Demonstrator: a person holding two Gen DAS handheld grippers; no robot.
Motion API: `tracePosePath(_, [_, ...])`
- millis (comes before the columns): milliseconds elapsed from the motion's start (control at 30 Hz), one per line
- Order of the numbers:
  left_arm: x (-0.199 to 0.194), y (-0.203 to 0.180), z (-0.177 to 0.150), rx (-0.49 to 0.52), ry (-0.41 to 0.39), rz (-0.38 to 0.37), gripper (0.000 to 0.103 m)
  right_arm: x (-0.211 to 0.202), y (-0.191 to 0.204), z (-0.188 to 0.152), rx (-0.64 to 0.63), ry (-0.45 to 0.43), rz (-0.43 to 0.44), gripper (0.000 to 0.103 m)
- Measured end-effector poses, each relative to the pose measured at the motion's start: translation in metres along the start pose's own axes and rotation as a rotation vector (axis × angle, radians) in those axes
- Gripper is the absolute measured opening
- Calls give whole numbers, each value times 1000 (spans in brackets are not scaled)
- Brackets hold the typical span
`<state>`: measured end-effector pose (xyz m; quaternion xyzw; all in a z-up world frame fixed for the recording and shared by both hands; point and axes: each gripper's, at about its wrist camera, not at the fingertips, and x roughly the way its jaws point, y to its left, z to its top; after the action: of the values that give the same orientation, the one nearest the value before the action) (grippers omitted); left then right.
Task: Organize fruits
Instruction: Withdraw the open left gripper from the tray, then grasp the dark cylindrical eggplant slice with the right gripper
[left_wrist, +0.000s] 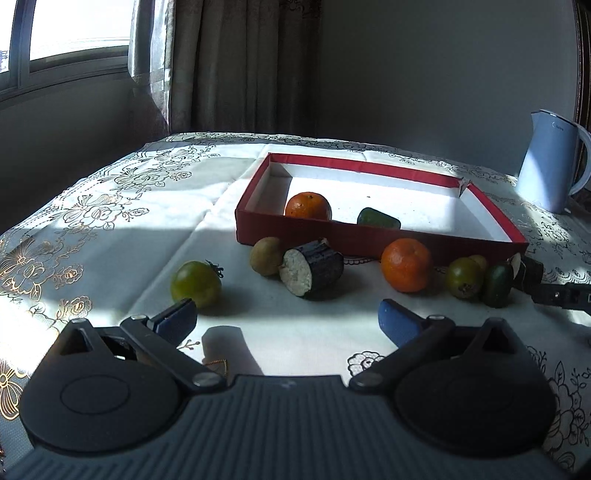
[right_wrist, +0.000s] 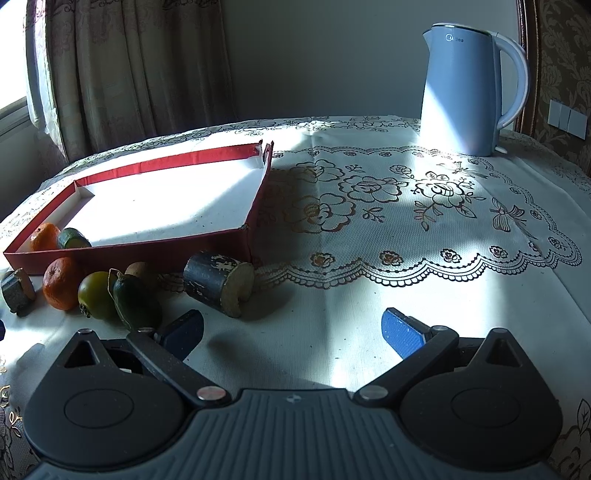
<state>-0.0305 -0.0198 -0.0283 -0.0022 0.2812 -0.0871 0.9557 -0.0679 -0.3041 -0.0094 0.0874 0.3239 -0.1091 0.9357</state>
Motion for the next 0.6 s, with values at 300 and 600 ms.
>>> tracePosePath(300, [9, -7, -1, 45, 52, 3, 103, -30, 16, -3, -144, -150, 79, 101])
tracePosePath(600, [10, -5, -1, 39, 61, -1, 103, -22, 20, 3, -190, -132, 107, 57])
